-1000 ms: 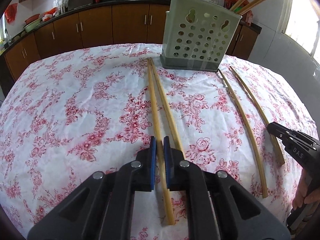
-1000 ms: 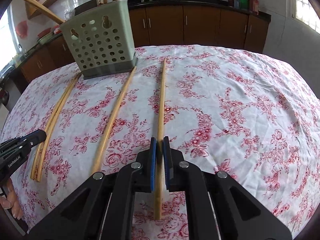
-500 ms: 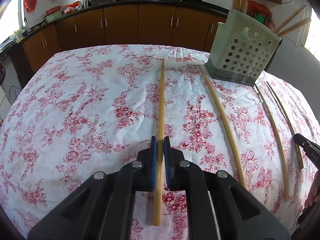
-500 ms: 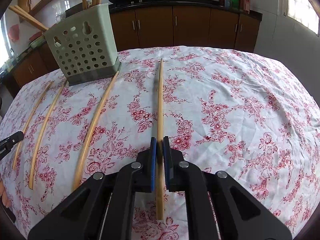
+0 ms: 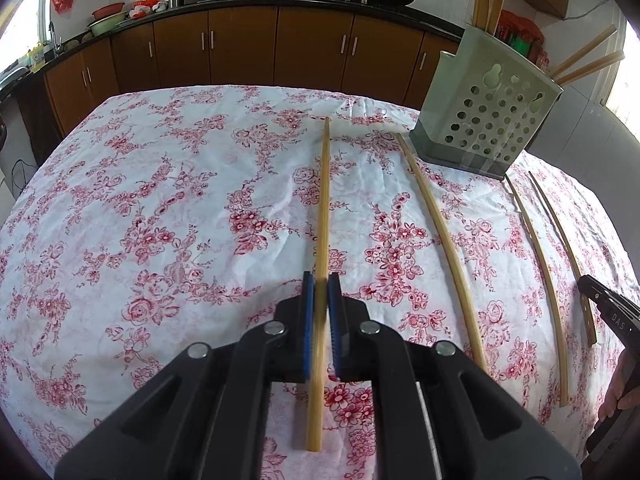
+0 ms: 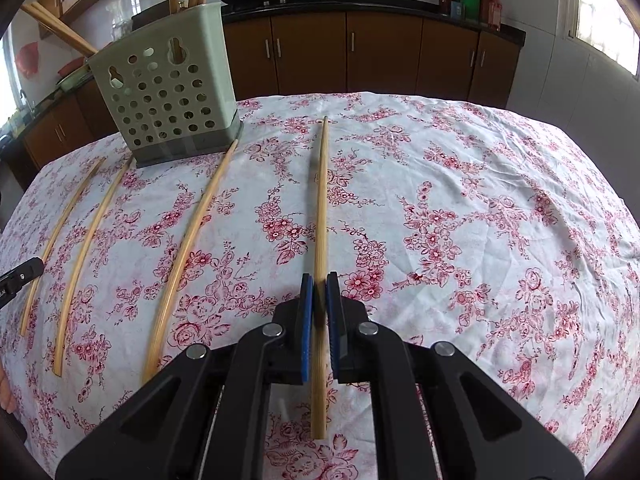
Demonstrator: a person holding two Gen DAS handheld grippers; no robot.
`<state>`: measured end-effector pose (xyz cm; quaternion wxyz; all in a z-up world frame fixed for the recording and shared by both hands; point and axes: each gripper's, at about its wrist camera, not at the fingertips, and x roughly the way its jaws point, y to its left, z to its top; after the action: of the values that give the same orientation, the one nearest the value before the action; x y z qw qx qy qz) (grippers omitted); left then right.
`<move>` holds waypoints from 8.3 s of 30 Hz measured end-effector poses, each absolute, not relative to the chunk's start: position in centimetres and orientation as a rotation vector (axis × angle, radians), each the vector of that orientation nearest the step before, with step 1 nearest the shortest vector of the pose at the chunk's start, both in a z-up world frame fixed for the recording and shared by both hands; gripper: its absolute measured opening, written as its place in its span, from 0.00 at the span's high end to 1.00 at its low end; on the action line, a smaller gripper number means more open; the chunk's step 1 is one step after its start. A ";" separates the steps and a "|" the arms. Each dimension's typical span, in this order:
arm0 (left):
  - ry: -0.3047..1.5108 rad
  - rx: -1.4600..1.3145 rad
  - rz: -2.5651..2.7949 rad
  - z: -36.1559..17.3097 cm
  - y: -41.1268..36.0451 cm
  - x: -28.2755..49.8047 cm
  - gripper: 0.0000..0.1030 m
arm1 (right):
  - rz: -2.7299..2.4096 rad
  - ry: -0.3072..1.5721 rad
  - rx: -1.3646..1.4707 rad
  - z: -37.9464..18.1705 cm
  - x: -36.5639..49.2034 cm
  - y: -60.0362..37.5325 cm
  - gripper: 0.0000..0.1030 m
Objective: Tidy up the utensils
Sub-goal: 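Grasp a bamboo chopstick with the left tool while the right tool grasps another, then raise both chopsticks upright and lower them into the green holder, then open the left tool over the holder while the right tool releases its chopstick, then grasp the last bamboo chopstick with the left tool while the right tool grasps one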
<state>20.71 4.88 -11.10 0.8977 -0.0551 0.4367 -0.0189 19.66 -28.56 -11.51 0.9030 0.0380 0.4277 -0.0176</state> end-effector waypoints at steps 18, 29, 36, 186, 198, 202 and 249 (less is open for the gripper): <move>0.904 -0.120 -0.040 -11.1 4.8 20.7 0.90 | -0.036 0.884 0.078 -11.5 19.6 -28.7 0.92; 0.904 -0.117 -0.040 -11.1 4.9 20.7 0.90 | -0.036 0.883 0.079 -11.5 19.6 -28.7 0.92; 0.904 -0.117 -0.041 -11.1 5.0 20.8 0.90 | -0.036 0.883 0.079 -11.5 19.6 -28.7 0.92; 0.920 -0.017 -0.027 -11.9 2.0 23.2 0.91 | 0.045 0.885 0.128 -11.5 20.8 -27.1 0.92; 0.907 -0.032 -0.015 -11.6 3.3 23.7 0.89 | 0.027 0.883 0.082 -11.7 21.2 -26.9 0.92; 0.906 -0.035 -0.016 -11.6 3.3 23.6 0.89 | 0.027 0.883 0.083 -11.7 21.1 -26.9 0.92; 0.905 -0.051 -0.021 -11.6 3.5 23.4 0.89 | 0.026 0.884 0.082 -11.8 21.2 -26.8 0.92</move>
<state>23.40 3.45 -11.62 0.8990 -0.0249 0.4372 -0.0102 21.23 -26.83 -11.75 0.9029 0.0399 0.4278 0.0123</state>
